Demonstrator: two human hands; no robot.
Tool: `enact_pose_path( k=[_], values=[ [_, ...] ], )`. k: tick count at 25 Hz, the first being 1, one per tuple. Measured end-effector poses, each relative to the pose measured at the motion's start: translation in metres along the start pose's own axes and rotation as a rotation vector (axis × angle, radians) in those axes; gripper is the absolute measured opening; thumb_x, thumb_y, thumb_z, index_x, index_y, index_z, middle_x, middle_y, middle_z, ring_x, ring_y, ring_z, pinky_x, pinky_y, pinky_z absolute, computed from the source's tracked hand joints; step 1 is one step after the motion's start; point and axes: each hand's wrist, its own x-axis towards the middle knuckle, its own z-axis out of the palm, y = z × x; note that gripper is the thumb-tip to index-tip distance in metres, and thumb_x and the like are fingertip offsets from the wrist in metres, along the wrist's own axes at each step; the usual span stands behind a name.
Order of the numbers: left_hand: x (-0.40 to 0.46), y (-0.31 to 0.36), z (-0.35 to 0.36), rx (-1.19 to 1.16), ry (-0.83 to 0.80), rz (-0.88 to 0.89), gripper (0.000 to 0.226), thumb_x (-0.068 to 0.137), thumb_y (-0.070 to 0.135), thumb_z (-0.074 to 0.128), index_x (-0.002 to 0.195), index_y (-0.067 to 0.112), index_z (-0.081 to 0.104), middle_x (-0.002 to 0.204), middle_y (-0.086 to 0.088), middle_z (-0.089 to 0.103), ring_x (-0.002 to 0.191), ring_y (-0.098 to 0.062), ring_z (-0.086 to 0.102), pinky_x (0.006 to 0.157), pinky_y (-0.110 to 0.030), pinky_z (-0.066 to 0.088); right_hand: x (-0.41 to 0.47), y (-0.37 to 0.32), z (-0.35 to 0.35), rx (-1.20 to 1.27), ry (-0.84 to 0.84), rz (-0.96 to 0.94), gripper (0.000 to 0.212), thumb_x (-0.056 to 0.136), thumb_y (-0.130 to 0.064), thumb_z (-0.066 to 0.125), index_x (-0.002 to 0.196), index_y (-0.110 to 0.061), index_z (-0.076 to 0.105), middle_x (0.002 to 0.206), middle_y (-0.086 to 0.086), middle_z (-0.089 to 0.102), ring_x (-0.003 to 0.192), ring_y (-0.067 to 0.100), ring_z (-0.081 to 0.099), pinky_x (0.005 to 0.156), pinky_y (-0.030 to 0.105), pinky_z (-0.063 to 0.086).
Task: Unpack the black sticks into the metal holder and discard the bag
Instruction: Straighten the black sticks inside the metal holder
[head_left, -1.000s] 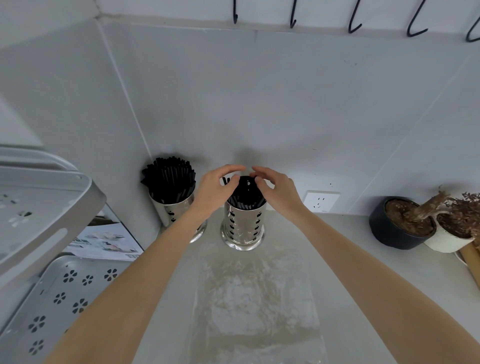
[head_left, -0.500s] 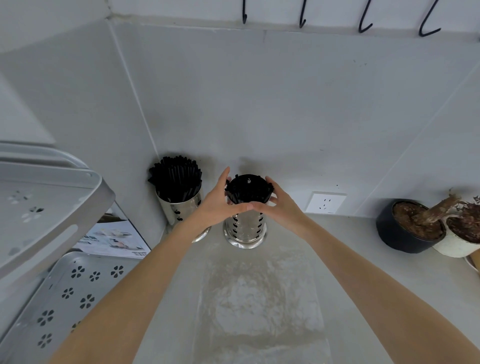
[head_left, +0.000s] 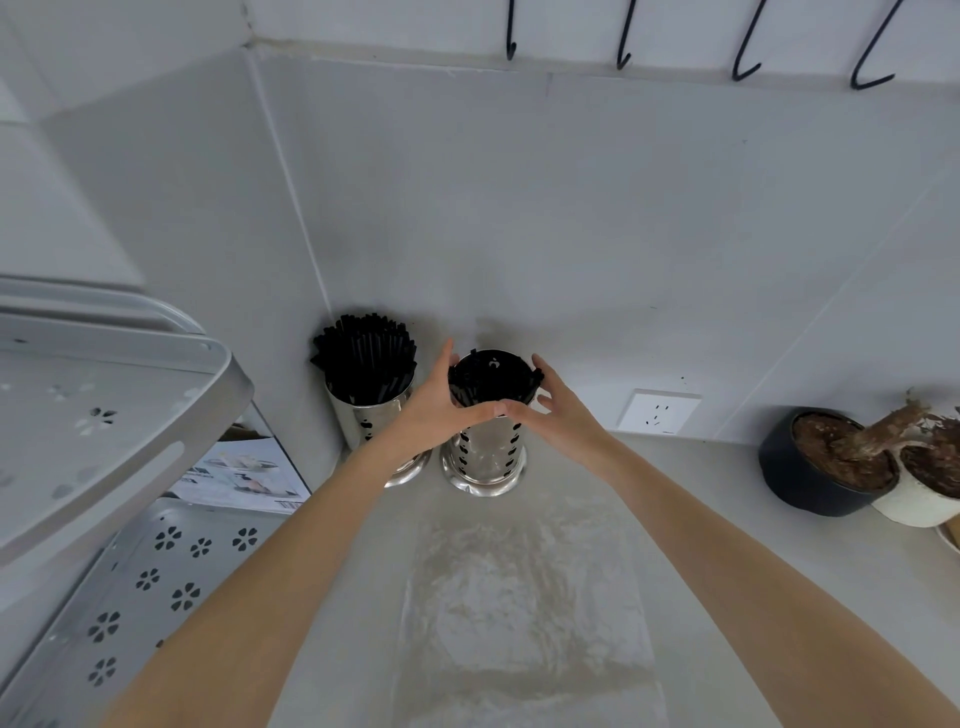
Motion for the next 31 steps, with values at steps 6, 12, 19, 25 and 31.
enact_pose_path(
  k=[6,12,19,25,31],
  values=[
    [-0.017,0.004,-0.002,0.025,-0.008,0.002,0.102,0.079,0.027,0.067,0.146,0.012,-0.010,0.157,-0.006,0.008,0.144,-0.020,0.013,0.114,-0.031,0.016,-0.023,-0.003,-0.010,-0.097,0.003,-0.003,0.089,0.081,-0.039,0.063,0.148,-0.029,0.006,0.154,0.007,0.023,0.141,0.024,0.026,0.114,0.042,0.027],
    [-0.044,-0.006,-0.002,0.053,0.008,0.003,0.106,0.078,0.027,0.068,0.145,0.015,-0.013,0.157,-0.006,0.000,0.145,-0.021,0.006,0.117,-0.035,0.012,-0.062,0.007,-0.023,-0.174,0.025,0.007,0.084,0.083,-0.037,0.062,0.148,-0.028,0.009,0.152,0.007,0.027,0.141,0.022,0.027,0.112,0.036,0.028],
    [-0.093,-0.043,0.012,0.133,-0.085,-0.079,0.095,0.080,0.023,0.067,0.146,0.009,0.000,0.156,-0.009,0.012,0.142,-0.022,0.019,0.116,-0.034,0.020,-0.122,0.043,-0.026,-0.249,0.034,0.117,0.078,0.084,-0.045,0.058,0.147,-0.029,0.015,0.152,0.003,0.027,0.140,0.020,0.028,0.112,0.037,0.030],
    [-0.140,-0.085,0.033,0.258,-0.174,-0.255,0.079,0.082,0.029,0.064,0.144,0.010,0.018,0.149,-0.014,0.029,0.135,-0.027,0.034,0.110,-0.036,0.031,-0.166,0.095,-0.014,-0.290,0.016,0.319,0.074,0.084,-0.046,0.056,0.145,-0.023,0.021,0.149,0.010,0.031,0.136,0.025,0.035,0.108,0.037,0.035],
    [-0.173,-0.113,0.053,0.252,-0.257,-0.404,0.086,0.081,0.036,0.063,0.146,0.014,0.011,0.150,-0.016,0.021,0.136,-0.029,0.031,0.110,-0.038,0.032,-0.201,0.131,0.009,-0.220,0.126,0.491,0.073,0.088,-0.038,0.054,0.147,-0.013,0.017,0.147,0.016,0.032,0.134,0.031,0.035,0.106,0.039,0.036]
  ],
)
